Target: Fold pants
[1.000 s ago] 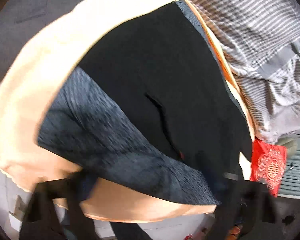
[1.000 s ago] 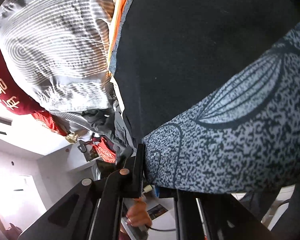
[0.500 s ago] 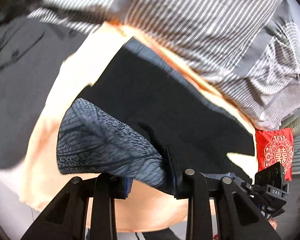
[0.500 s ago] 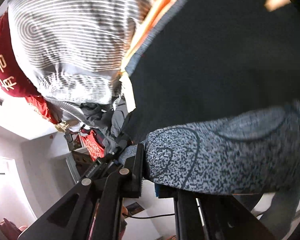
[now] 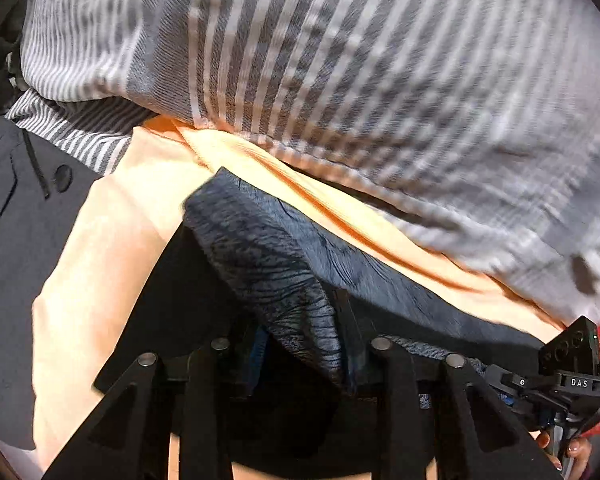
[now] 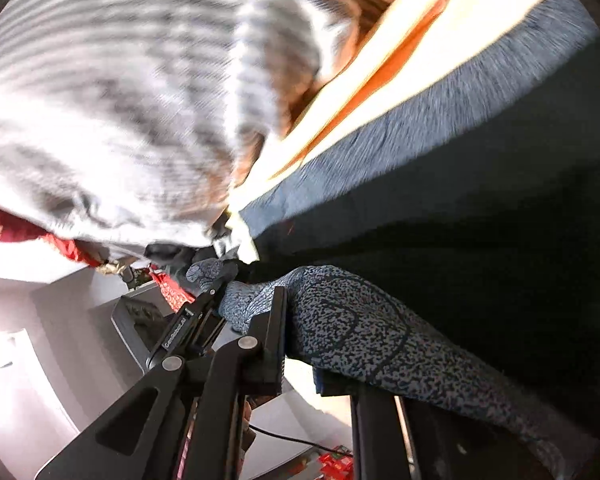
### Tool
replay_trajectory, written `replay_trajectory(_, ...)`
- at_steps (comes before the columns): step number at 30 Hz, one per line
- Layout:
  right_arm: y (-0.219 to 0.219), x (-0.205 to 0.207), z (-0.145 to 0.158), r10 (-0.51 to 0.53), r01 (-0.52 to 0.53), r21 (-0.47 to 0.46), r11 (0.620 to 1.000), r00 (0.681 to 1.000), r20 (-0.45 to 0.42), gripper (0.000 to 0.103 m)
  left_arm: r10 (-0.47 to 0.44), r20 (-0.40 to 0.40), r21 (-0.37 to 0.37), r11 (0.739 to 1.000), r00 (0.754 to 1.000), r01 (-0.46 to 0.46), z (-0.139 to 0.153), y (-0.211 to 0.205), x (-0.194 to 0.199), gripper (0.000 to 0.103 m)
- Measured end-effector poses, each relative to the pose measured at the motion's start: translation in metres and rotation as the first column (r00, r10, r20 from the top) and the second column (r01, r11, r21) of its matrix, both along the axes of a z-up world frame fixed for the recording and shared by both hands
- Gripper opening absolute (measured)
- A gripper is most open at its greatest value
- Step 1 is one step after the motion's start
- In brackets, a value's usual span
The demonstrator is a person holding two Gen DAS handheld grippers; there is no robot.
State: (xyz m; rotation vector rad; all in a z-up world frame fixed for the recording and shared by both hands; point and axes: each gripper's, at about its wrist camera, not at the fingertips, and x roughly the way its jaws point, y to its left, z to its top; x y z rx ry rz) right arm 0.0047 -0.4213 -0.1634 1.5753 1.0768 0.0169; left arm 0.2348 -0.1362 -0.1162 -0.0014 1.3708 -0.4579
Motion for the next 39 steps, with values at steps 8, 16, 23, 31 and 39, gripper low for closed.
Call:
replay_trajectory(8,-0.021,0.025,-0.051,0.041,-0.039,0.027,0.999,0.998,-0.05,0.016,0.037,0.031,0.094,0.995,0.999,-0.04,-0.007,-0.006,0.011,0.058)
replay_trajectory(16,-0.027,0.039,-0.012,0.065,-0.065,0.001,0.998,0.997,0.034,0.075,-0.078,0.197,0.246,0.969,0.977,0.027,0.043,0.0,-0.004,0.084)
replay_trajectory(23,0.017,0.02,0.032,0.277,-0.269,-0.079,0.96,0.953,0.125,0.077,-0.278,0.08,0.349,0.908,0.957,0.234,-0.023,-0.05,-0.075,0.084)
replay_trajectory(31,-0.018,-0.024,0.013,0.175,-0.179,-0.226,0.958,0.984,-0.041,0.068,-0.214,0.103,0.435,0.888,0.971,0.15,-0.036,-0.047,-0.07,0.101)
replay_trajectory(39,-0.014,-0.146,0.078,0.073,-0.083,-0.362,0.928,0.996,-0.041,0.077,-0.359,0.084,0.371,0.877,0.929,0.305,0.008,-0.067,-0.134,0.101)
